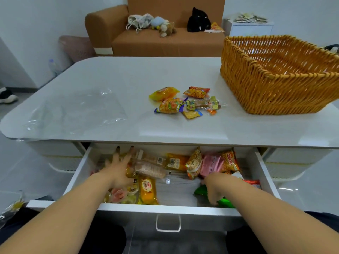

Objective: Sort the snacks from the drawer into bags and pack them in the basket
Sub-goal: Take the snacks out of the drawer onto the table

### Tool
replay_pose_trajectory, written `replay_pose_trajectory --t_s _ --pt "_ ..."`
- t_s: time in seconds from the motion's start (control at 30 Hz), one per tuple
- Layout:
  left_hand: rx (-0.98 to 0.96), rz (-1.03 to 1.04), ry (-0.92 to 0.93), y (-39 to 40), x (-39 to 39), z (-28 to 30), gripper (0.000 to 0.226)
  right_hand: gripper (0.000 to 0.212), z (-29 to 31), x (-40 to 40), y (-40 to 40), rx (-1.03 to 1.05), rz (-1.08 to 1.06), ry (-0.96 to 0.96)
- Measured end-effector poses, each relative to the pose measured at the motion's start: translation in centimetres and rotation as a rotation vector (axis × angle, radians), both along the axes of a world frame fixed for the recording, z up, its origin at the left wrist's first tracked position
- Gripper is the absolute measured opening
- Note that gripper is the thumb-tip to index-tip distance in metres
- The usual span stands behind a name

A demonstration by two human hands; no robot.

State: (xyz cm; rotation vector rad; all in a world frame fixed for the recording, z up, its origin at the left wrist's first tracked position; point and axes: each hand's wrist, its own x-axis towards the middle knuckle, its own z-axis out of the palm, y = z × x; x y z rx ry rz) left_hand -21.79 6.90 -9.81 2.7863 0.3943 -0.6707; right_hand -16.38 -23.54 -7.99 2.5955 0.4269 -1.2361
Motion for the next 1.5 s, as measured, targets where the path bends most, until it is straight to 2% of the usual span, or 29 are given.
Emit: replay_pose_trajectory --t_s 0.07,0.13,0.2,0.33,0.47,0.6,0.77,0.83,0.93,1.0,1.1,1.17,1.23,1.3,1.37,1.43,1.5 --pt "-0.032 0.041 0.006 0.4 0.2 -0.5 0.108 0.072 0.9 0.5 -0.1 0.085 -0.043 -0.004" --pt "0.009 0.044 0.008 0.4 0.5 -0.8 0.092 0.063 2.0 0.7 0.0 0.149 -0.055 -0.011" --pt "0.052 0.048 -0.007 0.3 0.8 -0.9 0.076 0.055 2.7 0.6 0.3 0.154 -0.003 -0.031" --pt "0.062 0.035 0.011 0.1 1.0 -0.7 0.063 0.047 3.3 -0.5 1.2 0.154 0.135 -0.091" --pt "-0.004 -0.012 0.056 -0.4 0.3 -0.6 0.046 0.039 5.9 -0.3 1.3 0.339 0.098 -0.201" --pt "-0.053 -0.027 0.105 -0.9 -0.3 -1.0 0.045 0.043 8.8 0.8 0.3 0.539 -0.028 -0.227" --pt "-0.067 -0.02 0.217 -0.8 -0.1 -0.8 0.064 0.038 9.8 1.4 0.3 0.604 -0.105 -0.254" --pt "-0.057 -0.05 0.318 -1.1 -0.1 -0.8 0.09 0.032 10.7 2.2 -0.4 0.715 -0.254 -0.245" --pt "-0.035 -0.027 0.363 -1.8 0.2 -1.0 0.113 0.023 12.1 4.1 -2.5 1.067 -0.759 -0.175" --pt "-0.057 -0.047 0.372 -2.3 0.3 -0.7 0.108 0.019 12.2 5.3 -3.6 1.29 -1.026 -0.061" --pt "-0.029 -0.093 0.373 -2.7 0.6 -0.3 0.095 0.015 11.1 7.1 -4.5 1.579 -1.308 0.113" --pt "-0.003 -0.094 0.36 -2.6 1.0 -0.5 0.089 0.015 10.1 8.3 -4.6 1.739 -1.519 0.111" --pt "0.025 -0.128 0.363 -2.8 1.5 -0.6 0.079 0.008 9.0 9.3 -4.6 1.82 -1.683 -0.029" --pt "0.03 -0.154 0.387 -3.3 1.9 -0.2 0.076 0.027 7.8 10.4 -4.5 1.752 -1.752 -0.257" --pt "0.007 -0.142 0.477 -4.2 2.1 0.7 0.087 0.051 7.1 10.8 -4.4 1.646 -1.695 -0.412" --pt "0.011 -0.102 0.582 -5.0 2.0 1.3 0.104 0.078 6.7 10.3 -4.0 1.591 -1.511 -0.487" --pt "0.015 -0.06 0.667 -5.6 1.9 1.5 0.108 0.089 6.5 9.5 -3.6 1.447 -1.186 -0.616"
